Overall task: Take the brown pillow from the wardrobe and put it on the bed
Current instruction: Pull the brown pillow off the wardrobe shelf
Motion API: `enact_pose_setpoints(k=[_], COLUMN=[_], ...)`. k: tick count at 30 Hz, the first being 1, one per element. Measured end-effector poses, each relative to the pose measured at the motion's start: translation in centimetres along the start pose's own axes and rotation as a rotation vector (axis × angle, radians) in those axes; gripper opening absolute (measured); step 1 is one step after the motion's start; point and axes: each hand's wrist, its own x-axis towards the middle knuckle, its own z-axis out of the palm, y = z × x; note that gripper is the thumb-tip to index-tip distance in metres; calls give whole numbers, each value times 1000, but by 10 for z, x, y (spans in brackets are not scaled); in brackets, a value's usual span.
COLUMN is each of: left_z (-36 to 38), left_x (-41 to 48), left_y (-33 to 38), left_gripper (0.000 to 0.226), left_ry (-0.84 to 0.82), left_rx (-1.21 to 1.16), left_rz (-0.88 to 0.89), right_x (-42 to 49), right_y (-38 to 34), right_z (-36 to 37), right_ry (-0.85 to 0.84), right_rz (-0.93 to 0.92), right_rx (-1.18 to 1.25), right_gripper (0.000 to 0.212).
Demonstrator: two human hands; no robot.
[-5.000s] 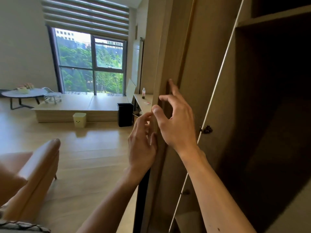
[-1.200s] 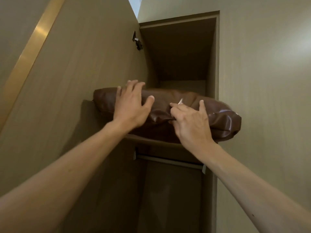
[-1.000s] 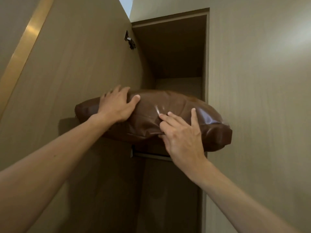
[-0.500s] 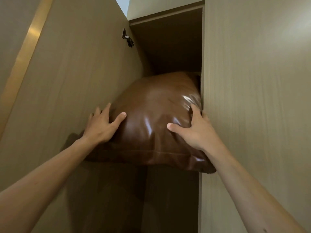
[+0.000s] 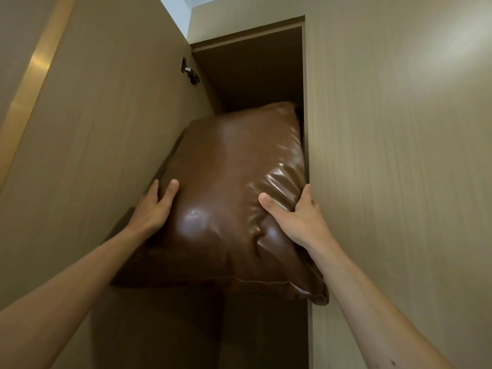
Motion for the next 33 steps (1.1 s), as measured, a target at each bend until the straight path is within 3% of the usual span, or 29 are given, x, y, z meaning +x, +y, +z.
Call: enact_pose_setpoints(k=[6, 12, 15, 22, 27, 33], left_z=[1, -4, -1, 6, 0, 1], left_x=[7, 14, 24, 24, 24, 5], left_y=[-11, -10, -13, -23, -24, -19], left_gripper=[137, 158, 137, 120, 155, 158], left_ry=[-40, -44, 13, 50, -80, -77], left_rx=[-90, -142, -131, -396, -553, -579], left_rz=[-83, -119, -204, -309, -265, -286], right_x=[-9, -4, -5, -12, -23, -33], right_y=[5, -12, -17, -15, -14, 5], right_z=[24, 30, 37, 57, 66, 60], right_ry=[54, 119, 153, 312, 388, 368], right_rz=[-21, 6, 1, -22, -63, -96], right_rx=[-50, 76, 99, 98, 138, 213], right_gripper=[149, 156, 150, 124, 129, 128])
